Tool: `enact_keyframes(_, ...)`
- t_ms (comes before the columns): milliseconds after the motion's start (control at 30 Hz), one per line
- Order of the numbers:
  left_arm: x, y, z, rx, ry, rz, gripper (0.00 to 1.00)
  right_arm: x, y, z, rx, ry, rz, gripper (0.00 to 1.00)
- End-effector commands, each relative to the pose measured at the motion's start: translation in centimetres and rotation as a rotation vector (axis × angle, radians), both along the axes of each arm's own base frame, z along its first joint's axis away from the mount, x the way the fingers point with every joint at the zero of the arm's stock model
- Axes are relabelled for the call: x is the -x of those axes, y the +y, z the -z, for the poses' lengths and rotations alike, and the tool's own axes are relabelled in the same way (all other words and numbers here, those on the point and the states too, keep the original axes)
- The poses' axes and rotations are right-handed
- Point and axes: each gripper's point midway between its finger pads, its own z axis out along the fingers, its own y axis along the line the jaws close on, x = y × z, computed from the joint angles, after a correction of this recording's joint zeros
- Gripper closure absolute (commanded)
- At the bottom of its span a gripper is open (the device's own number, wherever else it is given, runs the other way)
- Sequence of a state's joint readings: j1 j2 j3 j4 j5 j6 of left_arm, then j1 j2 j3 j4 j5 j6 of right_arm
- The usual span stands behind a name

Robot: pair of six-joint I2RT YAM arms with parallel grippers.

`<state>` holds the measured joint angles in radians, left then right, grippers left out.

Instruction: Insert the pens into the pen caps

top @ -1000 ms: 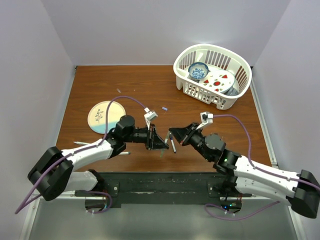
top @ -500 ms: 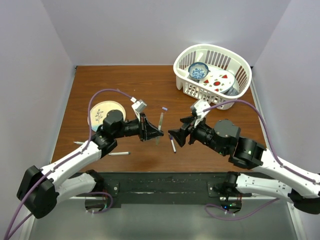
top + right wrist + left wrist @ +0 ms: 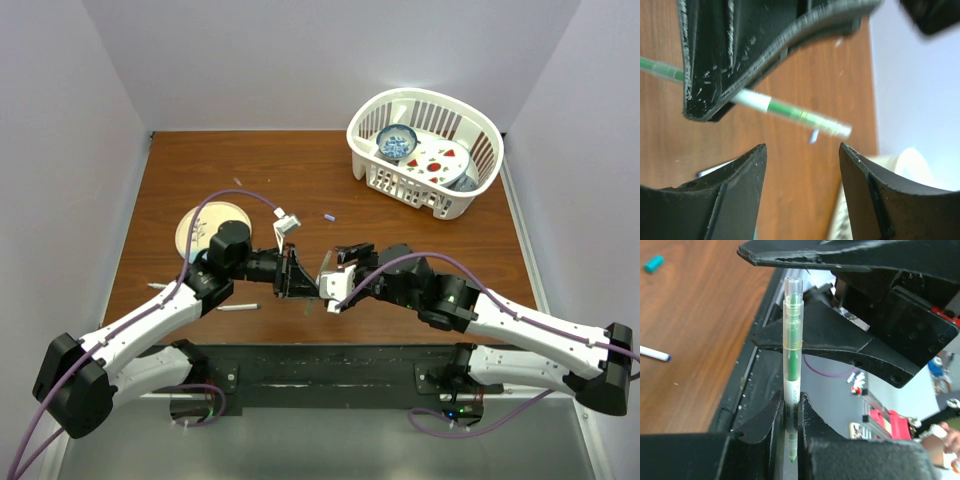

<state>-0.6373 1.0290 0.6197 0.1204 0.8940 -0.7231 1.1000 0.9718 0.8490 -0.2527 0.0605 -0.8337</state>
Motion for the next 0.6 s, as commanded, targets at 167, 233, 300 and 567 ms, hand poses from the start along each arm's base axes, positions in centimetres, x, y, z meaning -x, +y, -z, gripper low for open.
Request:
enact_keyframes(167,1.8,0.2,-0.9,0.016,0.072,0.090,1.00,0.6,2.2,-4.1,0.015,-0.309,-0.194,0.41)
enact_keyframes(233,1.6,0.1,-0.9,0.013,0.082,0.088,1.00,0.9,2.4,-4.1,0.014,-0.341,-0.201,0.41)
enact_keyframes(300,1.4,-0.1,-0.6,0.004,0.105,0.085,1.00,1.1,2.5,-4.2,0.031,-0.376,-0.208,0.43)
enact_keyframes(567,1.2,-0.5,-2.3,0.054,0.148,0.109,1.00,3.6,2.3,-0.3,0.216,-0.356,-0.267,0.54)
